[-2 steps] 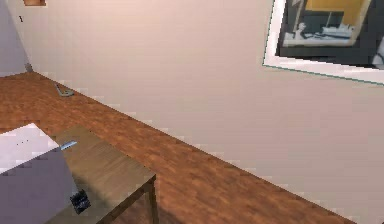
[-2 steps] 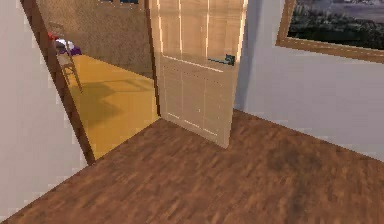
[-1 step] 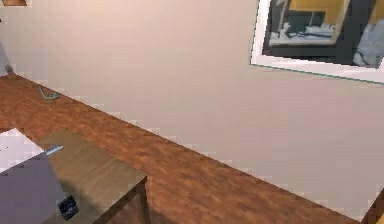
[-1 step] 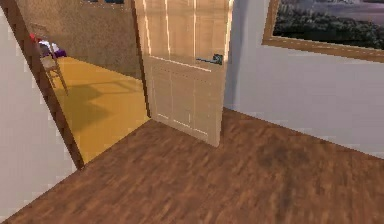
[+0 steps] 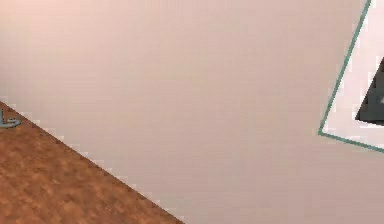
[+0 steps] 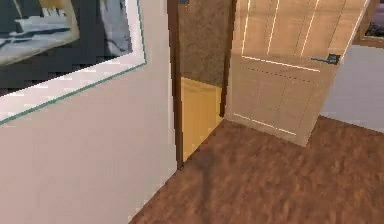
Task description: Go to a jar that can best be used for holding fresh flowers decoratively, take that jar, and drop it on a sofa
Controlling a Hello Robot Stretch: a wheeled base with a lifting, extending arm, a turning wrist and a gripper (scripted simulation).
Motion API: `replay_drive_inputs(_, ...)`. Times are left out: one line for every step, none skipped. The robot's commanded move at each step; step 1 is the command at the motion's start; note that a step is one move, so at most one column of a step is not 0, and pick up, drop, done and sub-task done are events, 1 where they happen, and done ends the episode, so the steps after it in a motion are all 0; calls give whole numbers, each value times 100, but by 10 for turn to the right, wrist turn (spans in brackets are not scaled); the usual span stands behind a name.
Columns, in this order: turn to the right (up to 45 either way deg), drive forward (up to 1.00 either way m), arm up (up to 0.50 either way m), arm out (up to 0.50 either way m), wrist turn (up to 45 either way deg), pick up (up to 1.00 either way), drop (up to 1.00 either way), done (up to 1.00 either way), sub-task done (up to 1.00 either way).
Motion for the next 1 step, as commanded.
replay_drive_inputs(-450,0,0,0,0,0,0,0,0)
